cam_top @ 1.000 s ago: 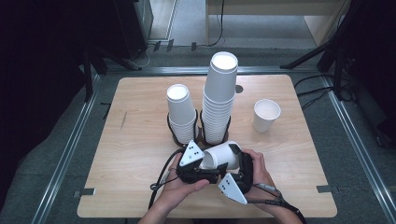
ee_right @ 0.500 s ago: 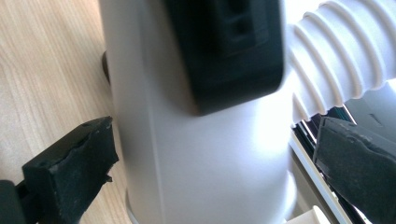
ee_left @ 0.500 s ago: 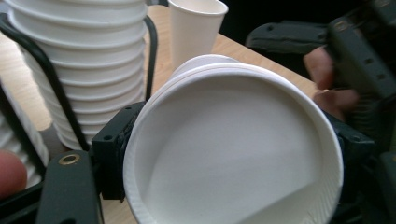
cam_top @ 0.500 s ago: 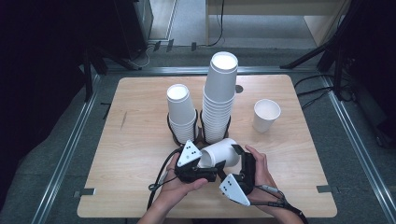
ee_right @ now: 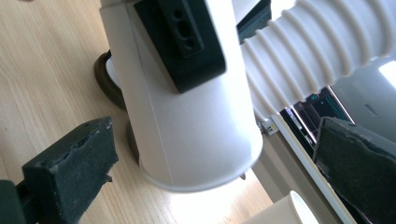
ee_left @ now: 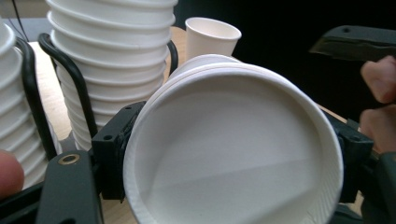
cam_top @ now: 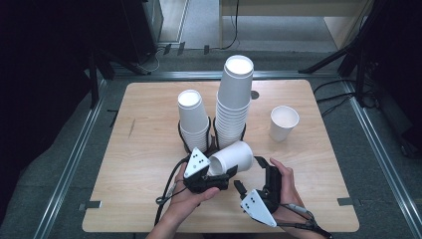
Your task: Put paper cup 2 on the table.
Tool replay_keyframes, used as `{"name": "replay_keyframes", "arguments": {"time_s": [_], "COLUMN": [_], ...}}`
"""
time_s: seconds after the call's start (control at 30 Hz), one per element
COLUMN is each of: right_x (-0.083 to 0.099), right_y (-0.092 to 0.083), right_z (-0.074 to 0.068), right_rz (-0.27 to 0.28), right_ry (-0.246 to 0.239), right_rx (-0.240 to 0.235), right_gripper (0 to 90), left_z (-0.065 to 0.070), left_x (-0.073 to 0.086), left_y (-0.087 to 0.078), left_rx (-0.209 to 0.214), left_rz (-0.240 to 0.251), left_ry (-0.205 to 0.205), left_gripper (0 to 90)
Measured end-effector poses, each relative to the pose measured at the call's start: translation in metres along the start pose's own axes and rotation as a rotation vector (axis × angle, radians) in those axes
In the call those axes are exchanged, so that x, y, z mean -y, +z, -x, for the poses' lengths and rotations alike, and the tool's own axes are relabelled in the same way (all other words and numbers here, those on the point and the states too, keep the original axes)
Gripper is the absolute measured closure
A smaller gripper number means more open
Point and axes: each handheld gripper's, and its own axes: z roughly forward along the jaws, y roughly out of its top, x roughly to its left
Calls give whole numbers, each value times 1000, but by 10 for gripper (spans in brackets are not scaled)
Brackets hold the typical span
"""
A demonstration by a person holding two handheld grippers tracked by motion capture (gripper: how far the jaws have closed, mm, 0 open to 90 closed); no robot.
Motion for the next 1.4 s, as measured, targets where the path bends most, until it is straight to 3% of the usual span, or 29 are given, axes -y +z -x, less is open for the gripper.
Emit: {"name": "replay_keyframes", "arguments": {"time_s": [0.33,0.53,0.67,0.73,0.87,1.03,1.4], "right_x": [6,7,7,6,7,10,10], "right_y": [-17,-18,-18,-17,-14,-13,-11], "right_z": [12,15,17,18,22,28,27], "right_rz": [-31,-32,-21,-16,-9,13,30], "right_ry": [114,201,288,348,529,671,824], "right_rx": [50,59,51,49,45,52,34], "right_gripper": [0,0,0,0,0,0,0], "left_z": [-1,0,0,-1,-2,-2,0], "left_x": [-1,-2,-1,-1,-1,-2,-1], "left_y": [-3,-6,-7,-8,-9,-11,-11], "left_rx": [11,22,-6,3,15,19,44], "left_rz": [74,147,185,199,243,277,280], "left_ry": [-14,-10,19,4,-10,-15,-2], "left_gripper": [222,222,222,222,223,223,227]}}
